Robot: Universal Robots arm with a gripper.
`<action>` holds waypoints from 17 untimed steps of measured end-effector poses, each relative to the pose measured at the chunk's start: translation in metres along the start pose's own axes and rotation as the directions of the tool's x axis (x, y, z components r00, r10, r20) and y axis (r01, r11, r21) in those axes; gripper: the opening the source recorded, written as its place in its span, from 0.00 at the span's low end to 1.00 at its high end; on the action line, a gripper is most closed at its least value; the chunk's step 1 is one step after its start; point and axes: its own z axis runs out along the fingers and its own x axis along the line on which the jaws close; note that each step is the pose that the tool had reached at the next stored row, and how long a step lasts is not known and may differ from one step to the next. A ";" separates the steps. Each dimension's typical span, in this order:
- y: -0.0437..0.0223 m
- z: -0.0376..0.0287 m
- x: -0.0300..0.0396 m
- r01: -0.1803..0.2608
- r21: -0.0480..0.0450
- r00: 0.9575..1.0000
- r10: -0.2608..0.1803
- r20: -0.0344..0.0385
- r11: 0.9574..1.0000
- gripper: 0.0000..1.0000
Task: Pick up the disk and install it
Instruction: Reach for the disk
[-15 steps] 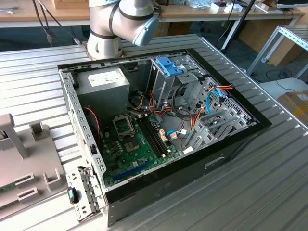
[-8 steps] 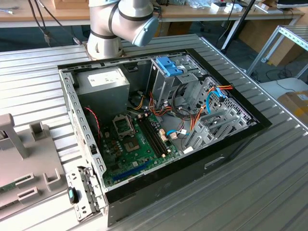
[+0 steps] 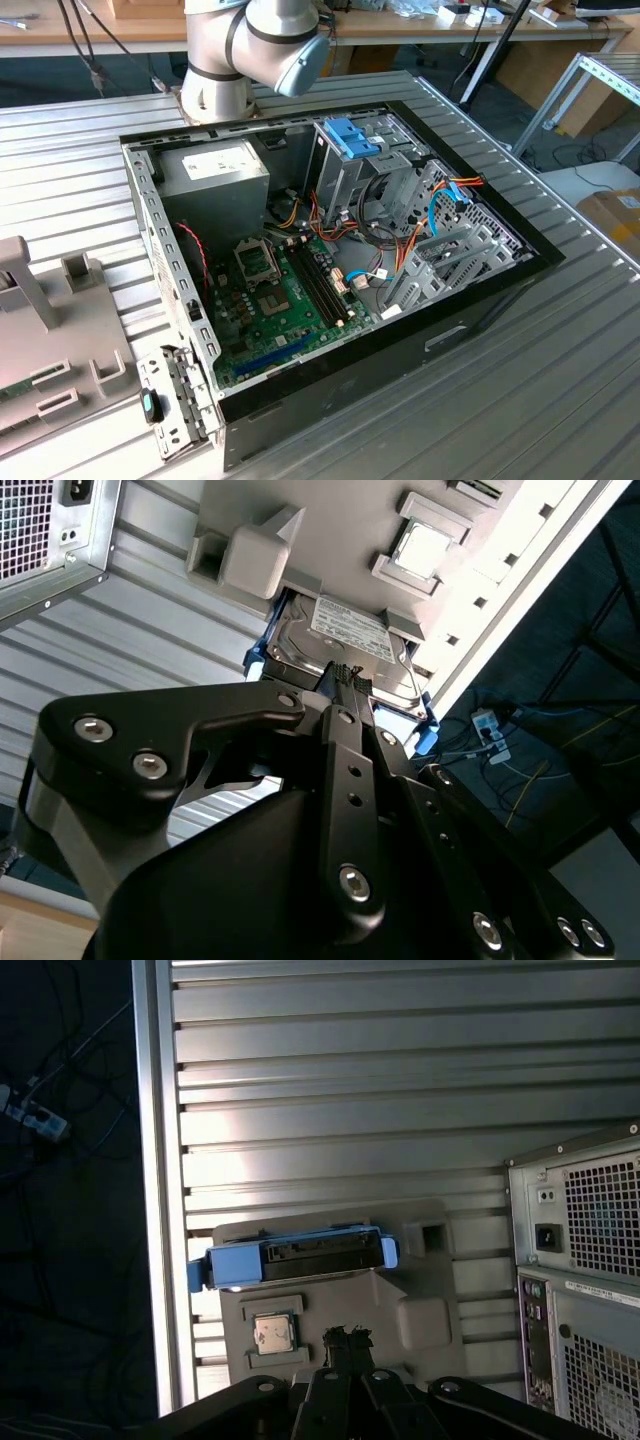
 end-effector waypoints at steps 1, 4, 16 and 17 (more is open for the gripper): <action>0.0000 0.0000 0.0000 0.000 0.000 1.000 0.000 0.000 1.000 0.11; 0.0000 0.0000 0.0001 0.000 0.000 1.000 0.000 0.000 1.000 0.11; -0.0008 0.0000 0.0102 0.000 0.000 1.000 0.000 0.000 1.000 0.11; -0.0008 0.0000 0.0102 0.000 0.000 1.000 0.000 0.000 1.000 0.11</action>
